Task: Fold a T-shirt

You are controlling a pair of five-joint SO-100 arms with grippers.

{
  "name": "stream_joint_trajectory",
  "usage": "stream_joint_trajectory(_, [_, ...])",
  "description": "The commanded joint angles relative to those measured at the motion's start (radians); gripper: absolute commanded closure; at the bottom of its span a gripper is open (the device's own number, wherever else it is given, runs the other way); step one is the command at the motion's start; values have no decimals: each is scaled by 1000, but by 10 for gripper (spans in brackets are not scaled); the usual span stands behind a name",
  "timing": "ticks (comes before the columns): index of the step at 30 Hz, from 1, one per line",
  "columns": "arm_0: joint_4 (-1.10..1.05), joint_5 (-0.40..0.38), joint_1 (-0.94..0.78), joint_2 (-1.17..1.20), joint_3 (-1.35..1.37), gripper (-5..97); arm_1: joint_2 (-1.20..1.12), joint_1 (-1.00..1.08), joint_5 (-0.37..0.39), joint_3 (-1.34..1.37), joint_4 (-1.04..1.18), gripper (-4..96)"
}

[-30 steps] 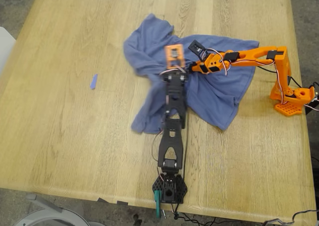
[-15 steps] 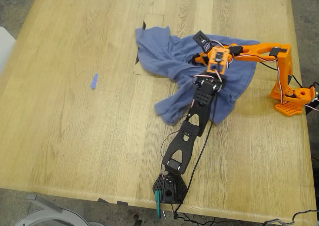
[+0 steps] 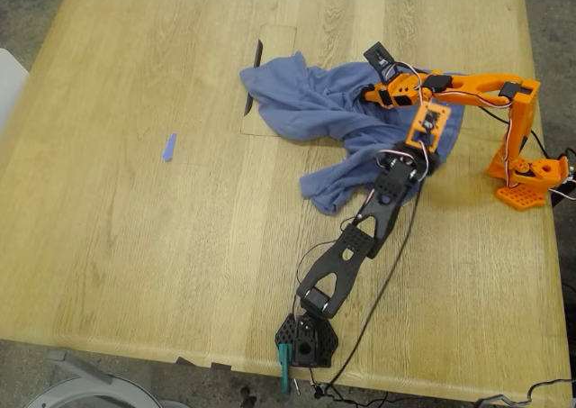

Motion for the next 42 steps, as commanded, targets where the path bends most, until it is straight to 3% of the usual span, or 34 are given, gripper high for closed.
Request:
stream_joint_trajectory(1, [-51,-5,37,5,-41,918,84,11,6,0,-23,913])
stream_joint_trajectory(7, [-55,12,-6,-84,-41,880,109,2,6,40,-25,913])
stream_joint_trajectory(9, [-55,28,-26,-89,-41,791,120,2,6,55,-25,913])
stream_joint_trajectory(13, [-55,78,-58,-81,-41,508,132,2,6,71,-21,913])
stream_joint_trajectory(18, [-54,106,-60,-52,-41,356,127,-8,6,61,-12,913])
stream_joint_trajectory(24, [97,121,-9,-48,-41,326,117,-23,6,41,-5,913])
stream_joint_trajectory(32, [135,178,86,-189,-37,328,120,-40,5,34,9,913])
stream_joint_trajectory(38, [137,230,34,-273,-34,395,133,-44,3,54,3,913])
stream_joint_trajectory(40, [132,293,2,-288,-34,421,135,-46,3,60,-3,913])
stream_joint_trajectory(42, [83,422,-40,-299,-37,443,137,-48,3,63,-8,913])
